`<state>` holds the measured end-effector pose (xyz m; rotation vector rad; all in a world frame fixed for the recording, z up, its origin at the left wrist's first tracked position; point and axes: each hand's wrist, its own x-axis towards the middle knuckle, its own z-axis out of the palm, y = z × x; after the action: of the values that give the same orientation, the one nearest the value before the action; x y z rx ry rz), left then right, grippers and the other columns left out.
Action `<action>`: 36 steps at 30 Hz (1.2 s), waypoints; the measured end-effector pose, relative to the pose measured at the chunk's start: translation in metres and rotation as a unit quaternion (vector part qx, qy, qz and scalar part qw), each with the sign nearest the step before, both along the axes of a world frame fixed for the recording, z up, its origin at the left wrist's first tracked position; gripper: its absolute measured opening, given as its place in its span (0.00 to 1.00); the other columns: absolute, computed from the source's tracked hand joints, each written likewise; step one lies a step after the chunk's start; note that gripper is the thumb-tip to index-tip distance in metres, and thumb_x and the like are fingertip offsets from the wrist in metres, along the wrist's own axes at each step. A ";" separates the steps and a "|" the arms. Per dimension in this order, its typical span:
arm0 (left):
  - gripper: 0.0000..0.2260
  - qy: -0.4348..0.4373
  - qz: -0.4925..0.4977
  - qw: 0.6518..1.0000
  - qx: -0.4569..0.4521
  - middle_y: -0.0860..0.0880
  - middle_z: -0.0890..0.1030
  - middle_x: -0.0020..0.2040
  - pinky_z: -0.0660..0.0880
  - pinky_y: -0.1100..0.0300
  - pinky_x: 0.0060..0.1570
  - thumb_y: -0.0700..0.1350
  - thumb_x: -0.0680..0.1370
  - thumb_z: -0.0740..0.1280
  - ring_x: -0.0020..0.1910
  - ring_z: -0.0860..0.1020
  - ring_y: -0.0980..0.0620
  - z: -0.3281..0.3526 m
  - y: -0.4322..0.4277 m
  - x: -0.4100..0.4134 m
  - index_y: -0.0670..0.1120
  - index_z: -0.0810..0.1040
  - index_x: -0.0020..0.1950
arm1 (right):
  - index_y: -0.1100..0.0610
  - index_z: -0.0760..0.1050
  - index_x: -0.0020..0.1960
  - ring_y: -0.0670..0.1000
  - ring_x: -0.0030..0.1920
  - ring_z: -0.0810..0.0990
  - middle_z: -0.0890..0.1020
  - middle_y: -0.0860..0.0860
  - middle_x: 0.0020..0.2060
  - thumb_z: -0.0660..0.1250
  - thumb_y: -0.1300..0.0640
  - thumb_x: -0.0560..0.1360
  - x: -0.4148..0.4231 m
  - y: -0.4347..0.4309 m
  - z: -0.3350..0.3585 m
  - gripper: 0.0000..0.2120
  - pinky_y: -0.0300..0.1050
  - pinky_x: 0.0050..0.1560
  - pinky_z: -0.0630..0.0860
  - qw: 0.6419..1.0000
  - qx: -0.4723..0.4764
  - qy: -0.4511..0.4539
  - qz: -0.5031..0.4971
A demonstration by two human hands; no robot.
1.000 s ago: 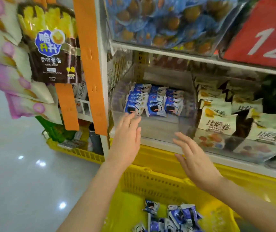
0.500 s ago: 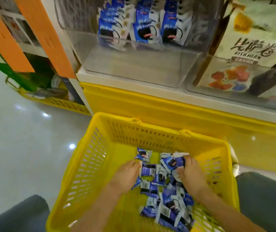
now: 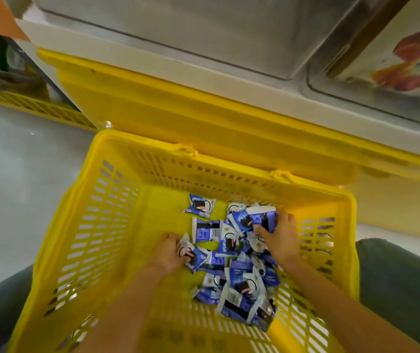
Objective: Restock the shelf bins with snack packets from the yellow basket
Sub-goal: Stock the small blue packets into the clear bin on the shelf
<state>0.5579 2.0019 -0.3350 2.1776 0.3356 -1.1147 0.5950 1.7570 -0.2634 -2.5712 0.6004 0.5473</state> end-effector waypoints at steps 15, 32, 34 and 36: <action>0.13 -0.058 0.288 0.932 -0.213 0.46 0.78 0.45 0.77 0.58 0.43 0.34 0.72 0.70 0.44 0.77 0.49 0.085 -0.021 -0.007 0.45 0.73 0.52 | 0.67 0.70 0.59 0.62 0.66 0.70 0.75 0.63 0.61 0.66 0.53 0.76 -0.018 0.040 0.055 0.19 0.57 0.57 0.68 0.961 0.268 0.068 -0.003; 0.19 -0.008 0.392 0.771 -0.502 0.42 0.84 0.49 0.80 0.51 0.39 0.53 0.72 0.64 0.45 0.83 0.46 0.218 -0.034 -0.023 0.43 0.77 0.56 | 0.58 0.77 0.58 0.45 0.51 0.73 0.77 0.49 0.51 0.70 0.55 0.73 -0.059 0.066 0.175 0.15 0.31 0.51 0.67 0.917 0.136 -0.329 0.178; 0.22 -0.012 0.375 0.758 -0.533 0.41 0.82 0.53 0.80 0.50 0.41 0.57 0.71 0.64 0.50 0.82 0.44 0.235 -0.032 -0.024 0.43 0.78 0.57 | 0.55 0.74 0.64 0.45 0.58 0.70 0.75 0.49 0.57 0.65 0.52 0.76 -0.064 0.069 0.184 0.18 0.29 0.56 0.62 0.908 0.104 -0.326 0.241; 0.23 -0.031 0.366 0.755 -0.544 0.41 0.82 0.53 0.79 0.53 0.40 0.58 0.69 0.67 0.48 0.82 0.45 0.250 -0.025 -0.026 0.43 0.79 0.56 | 0.50 0.69 0.69 0.44 0.62 0.65 0.71 0.47 0.63 0.60 0.49 0.78 -0.070 0.073 0.193 0.20 0.32 0.63 0.60 0.885 0.096 -0.321 0.324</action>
<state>0.5315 1.9765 -0.0847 0.8707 0.3352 -0.5131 0.5252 1.8303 -0.0707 -2.4949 -0.5317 -0.0818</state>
